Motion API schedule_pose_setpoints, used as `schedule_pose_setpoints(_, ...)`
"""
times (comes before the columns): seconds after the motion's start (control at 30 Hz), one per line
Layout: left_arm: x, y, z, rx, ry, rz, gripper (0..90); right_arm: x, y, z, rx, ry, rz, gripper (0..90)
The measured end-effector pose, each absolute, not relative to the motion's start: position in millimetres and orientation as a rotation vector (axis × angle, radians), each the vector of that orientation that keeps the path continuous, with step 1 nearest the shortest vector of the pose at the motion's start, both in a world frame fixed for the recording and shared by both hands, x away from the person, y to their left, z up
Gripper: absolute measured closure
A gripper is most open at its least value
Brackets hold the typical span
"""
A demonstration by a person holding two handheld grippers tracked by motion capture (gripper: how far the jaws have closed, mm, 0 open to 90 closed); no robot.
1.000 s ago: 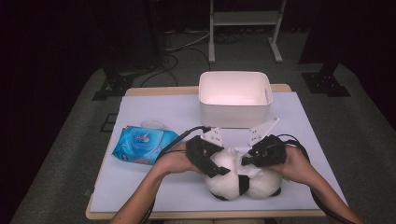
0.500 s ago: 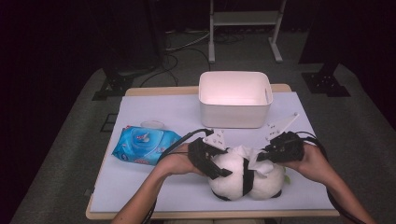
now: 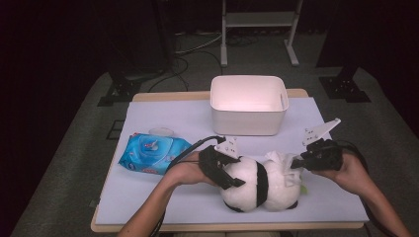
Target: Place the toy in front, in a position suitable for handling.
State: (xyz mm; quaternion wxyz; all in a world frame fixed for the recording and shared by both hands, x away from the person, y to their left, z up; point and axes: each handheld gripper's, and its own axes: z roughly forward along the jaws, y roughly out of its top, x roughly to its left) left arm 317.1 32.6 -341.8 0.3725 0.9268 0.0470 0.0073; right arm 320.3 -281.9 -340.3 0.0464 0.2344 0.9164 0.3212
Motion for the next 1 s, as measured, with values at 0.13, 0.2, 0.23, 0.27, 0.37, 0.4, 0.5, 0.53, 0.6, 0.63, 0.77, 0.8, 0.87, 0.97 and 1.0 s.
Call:
schedule_pose_setpoints(0.13,318,33,-342,2.372,0.128,0.017,29.8,322,-287,-344,0.726,2.803,1.008,84.7)
schedule_pose_setpoints(0.2,319,33,-342,2.373,0.131,0.015,29.4,322,-284,-344,0.713,2.809,1.013,84.7)
schedule_pose_setpoints(0.23,319,33,-342,2.372,0.135,0.013,29.0,321,-282,-343,0.708,2.815,1.013,84.8)
schedule_pose_setpoints(0.27,319,34,-342,2.371,0.139,0.012,28.7,322,-280,-343,0.696,2.817,1.02,84.8)
schedule_pose_setpoints(0.37,322,37,-341,2.372,0.163,0.002,26.3,321,-272,-341,0.667,2.82,1.017,84.8)
schedule_pose_setpoints(0.4,323,37,-341,2.373,0.184,-0.001,24.3,320,-269,-341,0.665,2.817,1.018,84.8)
schedule_pose_setpoints(0.5,325,39,-342,2.387,0.215,-0.017,17.4,319,-263,-340,0.633,2.822,1.017,84.8)
schedule_pose_setpoints(0.53,326,39,-342,2.391,0.22,-0.02,16.1,318,-261,-340,0.626,2.822,1.016,84.8)
schedule_pose_setpoints(0.6,328,40,-342,2.395,0.242,-0.037,14.1,316,-258,-339,0.602,2.823,1.004,84.8)
schedule_pose_setpoints(0.63,329,39,-342,2.397,0.25,-0.043,12.8,316,-257,-339,0.595,2.825,1.011,84.8)
schedule_pose_setpoints(0.77,332,36,-344,2.412,0.266,-0.072,11.4,316,-252,-339,0.573,2.834,1.037,84.8)
schedule_pose_setpoints(0.8,333,35,-345,2.414,0.266,-0.081,11.5,316,-251,-339,0.566,2.839,1.053,84.8)
schedule_pose_setpoints(0.87,334,33,-345,2.427,0.263,-0.085,11.5,316,-245,-340,0.548,2.851,1.081,84.8)
schedule_pose_setpoints(0.97,336,30,-346,2.447,0.257,-0.088,11.6,315,-238,-341,0.518,2.864,1.082,84.9)
schedule_pose_setpoints(1.0,336,28,-347,2.449,0.254,-0.088,11.7,316,-235,-342,0.514,2.87,1.087,84.9)
